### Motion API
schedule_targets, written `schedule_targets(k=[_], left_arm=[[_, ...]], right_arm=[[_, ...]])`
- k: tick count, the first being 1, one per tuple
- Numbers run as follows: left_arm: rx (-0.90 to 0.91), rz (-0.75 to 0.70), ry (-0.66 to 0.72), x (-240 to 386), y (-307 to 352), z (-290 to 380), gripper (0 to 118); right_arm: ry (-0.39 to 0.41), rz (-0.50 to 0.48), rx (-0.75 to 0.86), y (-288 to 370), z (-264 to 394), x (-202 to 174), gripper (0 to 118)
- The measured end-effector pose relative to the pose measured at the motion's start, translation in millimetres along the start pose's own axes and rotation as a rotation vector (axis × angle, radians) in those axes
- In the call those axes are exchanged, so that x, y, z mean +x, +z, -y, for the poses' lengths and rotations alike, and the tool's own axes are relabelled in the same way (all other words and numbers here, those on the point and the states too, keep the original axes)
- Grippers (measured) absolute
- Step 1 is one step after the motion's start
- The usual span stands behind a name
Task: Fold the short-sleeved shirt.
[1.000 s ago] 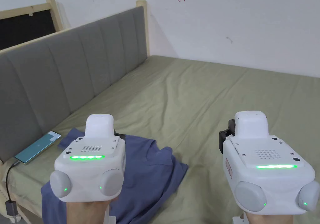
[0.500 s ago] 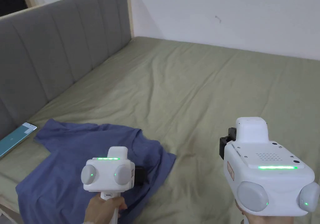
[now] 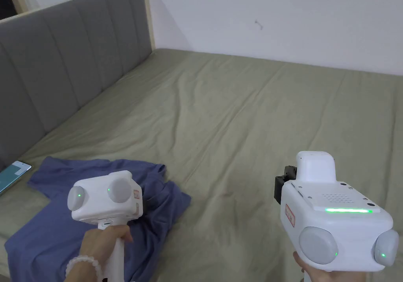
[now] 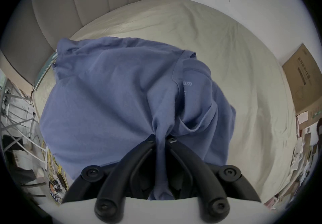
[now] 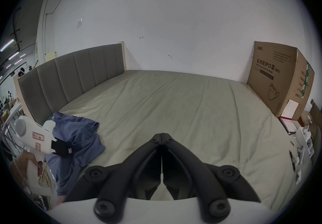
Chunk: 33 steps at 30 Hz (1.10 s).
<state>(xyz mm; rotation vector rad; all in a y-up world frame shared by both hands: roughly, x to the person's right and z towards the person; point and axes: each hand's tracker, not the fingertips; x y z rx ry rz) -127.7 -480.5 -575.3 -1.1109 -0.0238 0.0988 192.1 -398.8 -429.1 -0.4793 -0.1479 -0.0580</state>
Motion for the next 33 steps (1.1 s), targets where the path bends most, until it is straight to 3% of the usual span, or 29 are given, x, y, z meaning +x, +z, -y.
schedule_targets(k=[6, 8, 14, 20, 23, 28, 29, 30, 32, 33], left_arm=[[0.091, 0.133, -0.013, 40.7, 51.8, -29.5, 6], [0.130, 0.251, -0.014, 65.3, 67.7, -43.5, 6], [0.212, 0.507, -0.240, 210.5, 132.6, -58.0, 6], [0.124, 0.865, -0.389, 361.0, 170.2, -11.3, 6], [0.087, 0.919, -0.475, 420.8, 173.1, 31.2, 6], [-0.024, 0.792, -0.660, 484.1, 115.2, 112.5, 7], [-0.059, 0.755, -0.683, 490.2, 97.8, 127.5, 14], [-0.089, 0.716, -0.727, 494.0, 82.0, 140.2, 40], [-0.143, 0.673, -0.740, 489.8, 61.8, 156.7, 106], [-0.150, 0.682, -0.756, 486.7, 56.0, 160.3, 117]], right_arm=[[-0.058, 0.063, 0.038, 15.6, -11.0, 36.7, 0], [-0.080, 0.095, 0.051, 23.1, -15.7, 53.5, 0], [-0.174, 0.223, 0.125, 59.5, -27.1, 118.2, 0], [-0.254, 0.418, 0.177, 110.3, -25.0, 199.6, 0], [-0.298, 0.488, 0.169, 131.2, -13.5, 238.0, 0], [-0.341, 0.595, 0.114, 159.0, 18.4, 278.8, 0], [-0.356, 0.597, 0.107, 162.9, 25.4, 284.0, 0], [-0.376, 0.607, 0.091, 166.5, 32.2, 289.3, 0], [-0.384, 0.614, 0.075, 171.6, 42.3, 294.2, 0], [-0.382, 0.622, 0.062, 172.1, 46.5, 296.0, 0]])
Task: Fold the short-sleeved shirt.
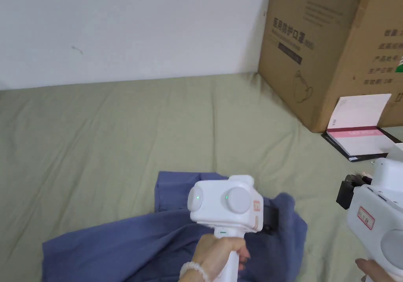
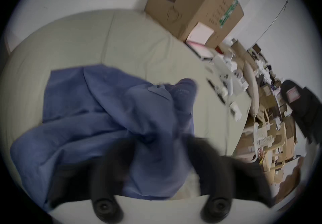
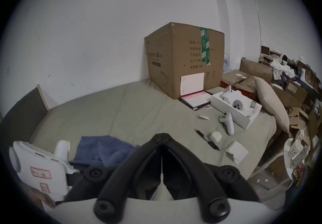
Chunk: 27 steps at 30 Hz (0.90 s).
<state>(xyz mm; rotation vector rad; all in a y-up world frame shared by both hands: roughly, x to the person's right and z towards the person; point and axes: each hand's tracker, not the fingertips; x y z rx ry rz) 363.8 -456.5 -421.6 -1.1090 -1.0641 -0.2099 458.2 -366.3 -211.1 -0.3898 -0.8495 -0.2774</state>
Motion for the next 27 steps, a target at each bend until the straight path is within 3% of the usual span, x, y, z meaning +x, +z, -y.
schedule_targets(k=[5, 7, 8, 9, 10, 11, 12, 16, 18, 19, 21, 23, 24, 27], left_arm=[[0.051, -0.075, -0.043, -14.0, 26.9, 3.0, 115], [0.077, -0.100, -0.044, -27.8, 48.2, 2.3, 107], [0.105, -0.111, -0.029, -38.4, 60.3, 7.5, 91], [0.116, -0.127, -0.005, -51.0, 70.3, 15.2, 51], [0.102, -0.157, 0.009, -63.9, 78.6, 21.9, 19], [0.087, -0.187, 0.024, -79.6, 83.9, 32.5, 1], [0.074, -0.240, 0.056, -95.4, 88.9, 43.6, 0], [0.078, -0.315, 0.180, -165.3, 114.3, 86.5, 0], [0.098, -0.439, 0.281, -203.2, 132.8, 94.8, 2], [0.132, -0.460, 0.306, -220.6, 141.5, 95.5, 15], [0.143, -0.505, 0.364, -258.4, 157.7, 88.3, 64], [0.118, -0.518, 0.426, -291.8, 161.0, 79.0, 96], [0.103, -0.528, 0.460, -309.3, 157.3, 74.7, 106], [0.059, -0.568, 0.550, -341.6, 134.1, 71.1, 102]], right_arm=[[-0.003, -0.007, -0.030, -6.8, 6.6, -2.7, 0], [-0.003, -0.035, -0.037, -6.6, 7.6, -12.6, 0], [0.011, -0.053, -0.035, -5.5, 8.7, -21.5, 0], [0.027, -0.071, -0.039, -5.4, 10.1, -29.5, 0], [0.043, -0.094, -0.043, -6.0, 12.1, -36.5, 0], [0.053, -0.117, -0.051, -7.4, 14.7, -44.2, 0], [0.057, -0.137, -0.060, -12.1, 18.1, -49.7, 0], [0.061, -0.197, -0.113, -25.8, 31.0, -75.5, 0], [0.060, -0.226, -0.128, -33.1, 35.9, -86.6, 0], [0.064, -0.226, -0.136, -36.9, 37.1, -92.0, 0], [0.077, -0.238, -0.149, -44.3, 39.9, -102.0, 0], [0.092, -0.250, -0.157, -49.4, 40.8, -108.9, 0], [0.100, -0.250, -0.159, -50.9, 41.8, -111.8, 0], [0.107, -0.246, -0.170, -58.5, 43.1, -114.0, 0]])
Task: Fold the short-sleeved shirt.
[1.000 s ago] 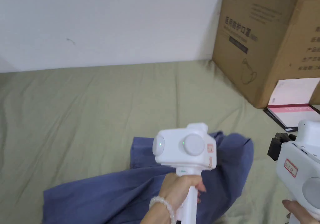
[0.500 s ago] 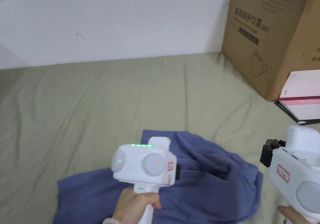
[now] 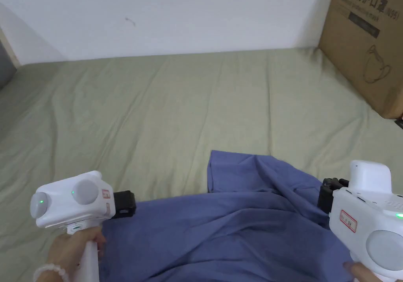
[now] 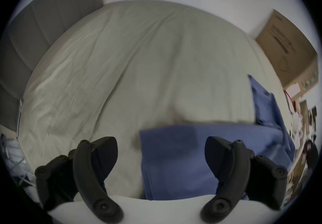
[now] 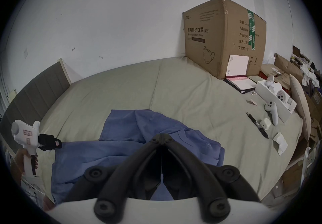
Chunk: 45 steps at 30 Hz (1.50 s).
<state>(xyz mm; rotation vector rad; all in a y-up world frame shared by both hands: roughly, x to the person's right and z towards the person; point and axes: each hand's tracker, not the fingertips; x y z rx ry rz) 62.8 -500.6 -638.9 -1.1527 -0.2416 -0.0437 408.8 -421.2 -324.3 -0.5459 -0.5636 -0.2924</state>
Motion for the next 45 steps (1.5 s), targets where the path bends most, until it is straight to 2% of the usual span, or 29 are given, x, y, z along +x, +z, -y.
schedule_targets(k=[2, 3, 4, 5, 7, 8, 9, 10, 12, 14, 15, 16, 17, 18, 19, 21, 24, 25, 27, 28, 30, 33, 34, 35, 36, 40, 45], left_arm=[[-0.080, 0.034, -0.018, 2.5, -27.0, 2.8, 100], [-0.092, -0.035, -0.058, 9.3, -32.7, 10.7, 99], [-0.012, -0.053, -0.106, 16.3, -23.5, 14.3, 98], [-0.015, -0.070, -0.115, 20.4, -16.6, 13.4, 98], [0.019, -0.078, -0.090, 21.9, 1.1, 11.8, 68], [0.031, -0.081, -0.112, 22.2, 6.1, 11.3, 46], [0.033, -0.086, -0.163, 23.7, 10.3, 12.0, 11], [0.041, -0.079, -0.186, 26.4, 13.5, 13.7, 4], [0.064, -0.085, -0.224, 32.4, 27.8, 22.0, 4], [0.083, -0.056, -0.234, 31.5, 37.0, 22.5, 4], [0.080, -0.034, -0.216, 28.7, 38.4, 19.5, 4], [0.081, 0.013, -0.175, 25.9, 40.9, 17.2, 4], [0.083, 0.031, -0.154, 23.8, 43.9, 14.8, 4], [0.089, 0.028, -0.154, 22.3, 46.4, 12.8, 4], [0.095, 0.022, -0.155, 22.5, 48.8, 11.1, 4], [0.106, 0.002, -0.178, 21.5, 50.4, 7.4, 4], [0.097, 0.028, -0.142, 17.3, 51.8, 4.2, 4], [0.094, 0.044, -0.121, 14.9, 51.0, 3.4, 4], [0.085, 0.043, -0.109, 14.1, 47.9, 2.9, 4], [0.081, 0.040, -0.107, 14.4, 46.7, 3.4, 4], [0.071, 0.034, -0.121, 16.4, 45.5, 5.0, 4], [0.083, 0.011, -0.141, 21.7, 49.7, 9.8, 4], [0.086, 0.008, -0.146, 22.6, 52.3, 11.5, 4], [0.091, 0.010, -0.150, 22.6, 54.3, 12.0, 4], [0.092, 0.009, -0.150, 22.8, 57.2, 12.7, 4], [0.106, 0.008, -0.134, 20.1, 69.3, 6.8, 4], [0.162, 0.011, -0.137, 22.6, 99.7, -14.4, 4]], right_arm=[[-0.009, 0.006, -0.012, -3.0, 1.5, 2.8, 0], [-0.014, 0.011, -0.020, -5.0, 2.1, 5.3, 0], [-0.017, 0.016, -0.027, -6.8, 2.5, 7.8, 0], [-0.017, 0.020, -0.035, -8.3, 3.5, 11.2, 0], [-0.008, 0.025, -0.049, -13.6, 2.2, 17.1, 0], [-0.005, 0.027, -0.055, -17.5, -0.1, 19.4, 0], [-0.009, 0.027, -0.061, -21.3, -3.5, 21.8, 0], [-0.018, 0.017, -0.070, -26.0, -8.4, 24.8, 0], [-0.029, -0.052, -0.087, -41.5, -25.0, 31.6, 0], [0.017, -0.087, -0.171, -70.2, -45.2, 33.4, 0], [0.032, -0.102, -0.213, -90.8, -54.4, 34.9, 12], [0.047, -0.101, -0.264, -108.9, -60.5, 34.4, 30], [0.060, -0.078, -0.310, -127.2, -66.3, 30.0, 53], [0.057, -0.088, -0.335, -147.1, -68.4, 30.6, 84], [0.061, -0.099, -0.382, -165.2, -68.9, 31.3, 95], [0.072, -0.109, -0.478, -200.5, -65.7, 29.4, 95], [0.148, -0.035, -0.618, -244.9, -52.7, 25.3, 96], [0.148, -0.019, -0.648, -250.6, -47.9, 24.8, 98], [0.131, -0.049, -0.615, -246.5, -52.8, 23.6, 96], [0.122, -0.048, -0.622, -243.0, -57.1, 22.8, 90], [0.172, -0.051, -0.615, -233.2, -59.4, 23.4, 71], [0.155, -0.054, -0.604, -224.0, -61.8, 28.3, 39], [0.142, -0.051, -0.598, -222.0, -62.8, 29.5, 32], [0.128, -0.029, -0.585, -219.4, -64.6, 30.5, 32], [0.113, -0.034, -0.575, -216.1, -66.3, 33.0, 6], [0.073, -0.046, -0.569, -204.5, -72.6, 35.8, 4], [0.044, -0.042, -0.454, -169.9, -111.1, 35.8, 4]])
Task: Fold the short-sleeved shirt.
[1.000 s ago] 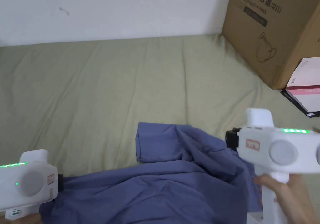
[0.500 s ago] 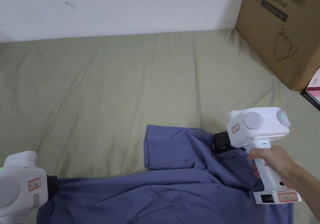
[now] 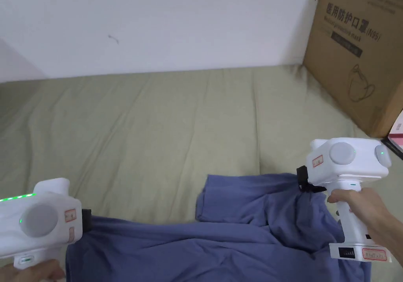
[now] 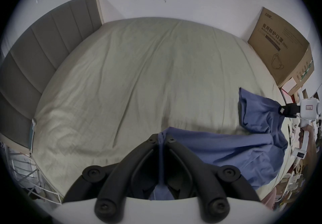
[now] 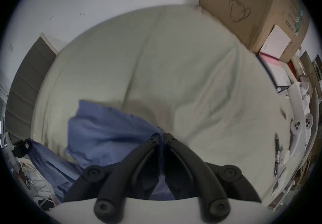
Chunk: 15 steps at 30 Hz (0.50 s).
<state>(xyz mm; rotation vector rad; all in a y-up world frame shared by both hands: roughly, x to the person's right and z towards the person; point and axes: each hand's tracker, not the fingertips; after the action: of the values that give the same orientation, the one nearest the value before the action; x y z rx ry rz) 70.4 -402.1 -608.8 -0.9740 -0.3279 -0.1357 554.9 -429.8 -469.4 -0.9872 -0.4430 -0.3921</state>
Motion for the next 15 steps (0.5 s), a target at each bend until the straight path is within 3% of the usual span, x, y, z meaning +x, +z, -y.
schedule_targets(k=[11, 15], left_arm=[[0.239, -0.070, -0.010, -0.4, 87.9, -115.8, 4], [0.301, -0.083, -0.020, 6.0, 116.5, -168.1, 4]], right_arm=[[-0.055, 0.061, 0.319, 173.0, -100.3, 21.6, 4], [-0.087, 0.019, 0.399, 224.5, -141.3, 21.6, 4]])
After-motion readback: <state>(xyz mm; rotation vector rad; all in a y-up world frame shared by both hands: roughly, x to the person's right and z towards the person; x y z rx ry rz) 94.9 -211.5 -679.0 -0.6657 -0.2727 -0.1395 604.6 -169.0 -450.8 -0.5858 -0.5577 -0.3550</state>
